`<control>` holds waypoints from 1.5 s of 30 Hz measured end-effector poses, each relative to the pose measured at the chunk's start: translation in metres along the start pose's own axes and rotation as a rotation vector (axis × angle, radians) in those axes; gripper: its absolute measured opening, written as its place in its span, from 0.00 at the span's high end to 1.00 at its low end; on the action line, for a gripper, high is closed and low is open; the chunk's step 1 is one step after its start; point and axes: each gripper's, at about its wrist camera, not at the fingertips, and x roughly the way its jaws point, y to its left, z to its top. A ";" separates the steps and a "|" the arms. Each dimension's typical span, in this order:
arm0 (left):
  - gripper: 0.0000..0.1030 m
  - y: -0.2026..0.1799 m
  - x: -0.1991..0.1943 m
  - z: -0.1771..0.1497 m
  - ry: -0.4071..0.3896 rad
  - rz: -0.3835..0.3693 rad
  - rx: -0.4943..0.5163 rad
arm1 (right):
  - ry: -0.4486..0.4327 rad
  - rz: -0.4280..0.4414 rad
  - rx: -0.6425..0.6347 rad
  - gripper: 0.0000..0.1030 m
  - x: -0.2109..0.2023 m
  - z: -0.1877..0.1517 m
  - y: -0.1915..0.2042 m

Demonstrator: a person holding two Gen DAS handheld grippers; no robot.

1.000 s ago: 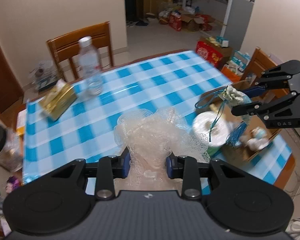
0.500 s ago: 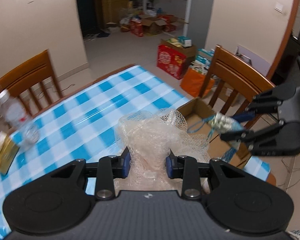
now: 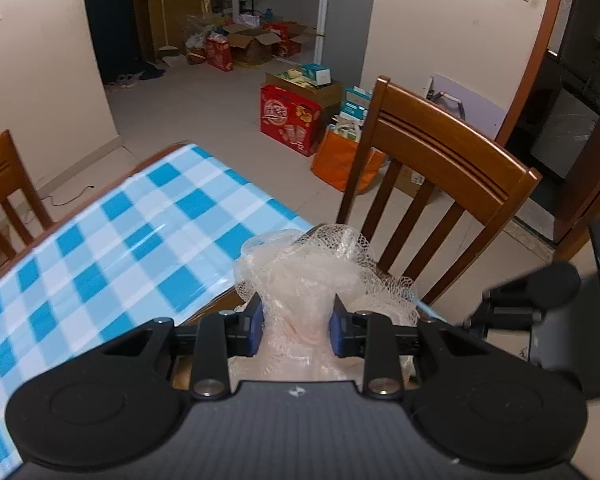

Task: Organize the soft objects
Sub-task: 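Carry the puff into the box and open the left gripper while the right carries the sachet, then open the right gripper to drop the sachet into the box, then move both open grippers back toward the table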

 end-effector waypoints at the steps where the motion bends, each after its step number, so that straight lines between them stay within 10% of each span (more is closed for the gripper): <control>1: 0.71 -0.004 0.008 0.003 -0.002 -0.008 0.006 | 0.004 0.001 0.003 0.66 0.001 -0.002 0.000; 6: 0.34 -0.009 0.035 0.010 -0.031 0.019 -0.019 | 0.012 0.007 0.025 0.66 0.001 -0.009 -0.003; 15: 0.14 -0.004 0.025 0.002 -0.045 0.106 -0.004 | 0.008 0.010 0.036 0.66 0.002 -0.009 -0.010; 23: 0.10 0.007 -0.011 -0.014 -0.087 0.141 -0.031 | -0.035 -0.001 -0.066 0.64 -0.014 -0.004 0.006; 32: 0.05 0.011 -0.044 -0.049 -0.125 0.195 -0.055 | 0.004 -0.039 -0.008 0.18 0.010 -0.008 -0.006; 45: 0.01 0.011 -0.093 -0.106 -0.230 0.305 -0.115 | -0.086 -0.053 0.093 0.00 -0.022 -0.015 -0.001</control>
